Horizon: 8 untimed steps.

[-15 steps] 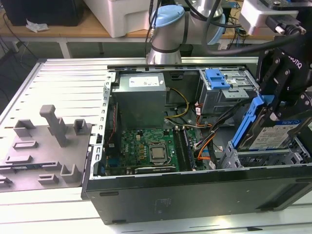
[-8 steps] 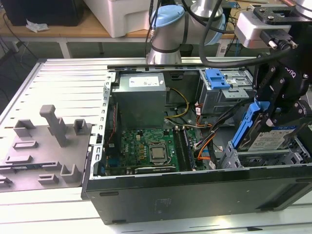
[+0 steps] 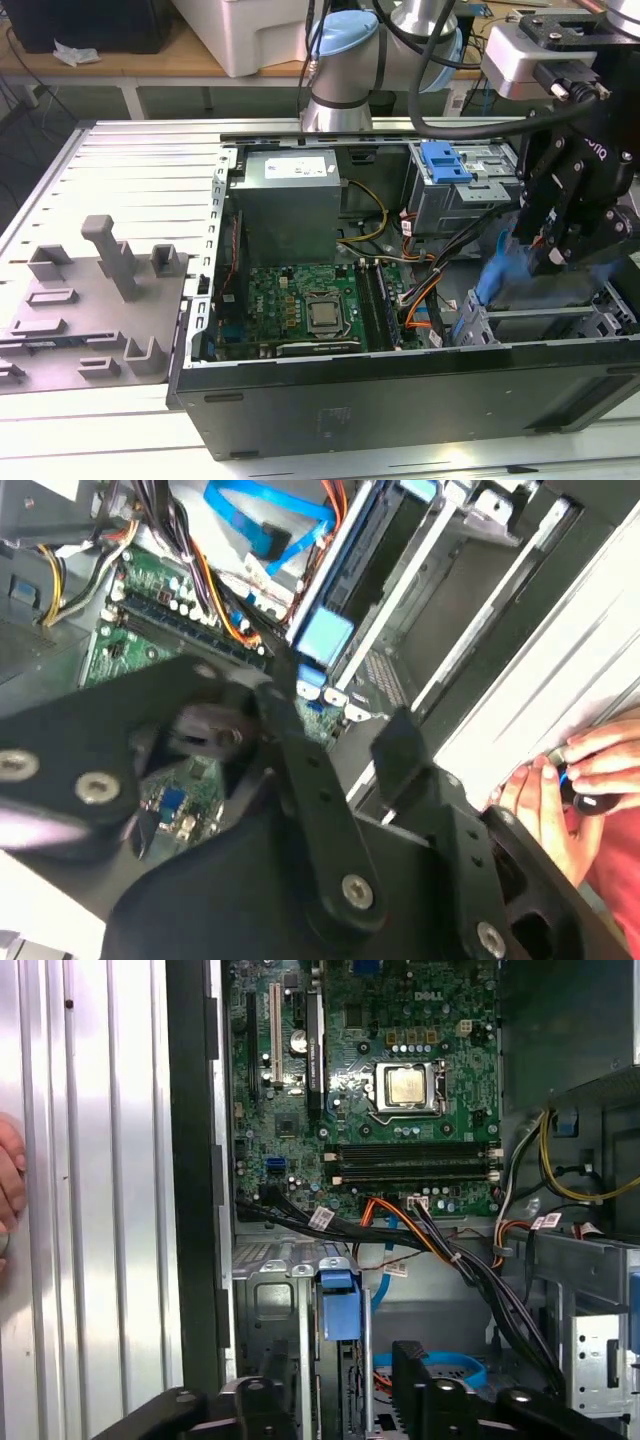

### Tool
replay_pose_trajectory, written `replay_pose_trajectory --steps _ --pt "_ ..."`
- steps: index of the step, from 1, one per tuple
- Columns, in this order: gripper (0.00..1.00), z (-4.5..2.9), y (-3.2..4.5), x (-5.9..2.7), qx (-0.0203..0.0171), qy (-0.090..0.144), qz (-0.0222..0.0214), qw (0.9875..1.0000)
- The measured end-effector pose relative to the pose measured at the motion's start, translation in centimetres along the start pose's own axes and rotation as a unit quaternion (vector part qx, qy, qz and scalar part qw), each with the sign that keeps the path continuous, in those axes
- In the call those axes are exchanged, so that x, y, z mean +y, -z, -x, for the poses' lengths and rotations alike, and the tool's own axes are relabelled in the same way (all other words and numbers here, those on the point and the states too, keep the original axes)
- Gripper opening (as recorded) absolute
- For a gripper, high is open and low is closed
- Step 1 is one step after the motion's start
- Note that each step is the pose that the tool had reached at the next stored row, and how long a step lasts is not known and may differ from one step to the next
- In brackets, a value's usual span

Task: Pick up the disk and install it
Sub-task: 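Insert the disk into the insertion slot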

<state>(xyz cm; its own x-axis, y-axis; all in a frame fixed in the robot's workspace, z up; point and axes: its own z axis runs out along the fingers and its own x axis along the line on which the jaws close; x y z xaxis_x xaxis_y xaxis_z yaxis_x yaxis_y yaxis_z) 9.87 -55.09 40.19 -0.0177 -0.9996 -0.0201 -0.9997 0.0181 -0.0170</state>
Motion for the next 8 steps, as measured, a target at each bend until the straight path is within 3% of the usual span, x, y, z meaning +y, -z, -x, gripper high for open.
replay_pose_trajectory --steps 1,2,8 --pt "0.56 0.00 0.00 0.00 0.0000 0.000 0.0000 1.0000" --pt "0.62 0.00 0.00 0.00 0.0000 0.000 0.0000 1.0000" --pt "0.62 0.00 0.00 0.00 0.0001 0.000 0.0000 1.0000"
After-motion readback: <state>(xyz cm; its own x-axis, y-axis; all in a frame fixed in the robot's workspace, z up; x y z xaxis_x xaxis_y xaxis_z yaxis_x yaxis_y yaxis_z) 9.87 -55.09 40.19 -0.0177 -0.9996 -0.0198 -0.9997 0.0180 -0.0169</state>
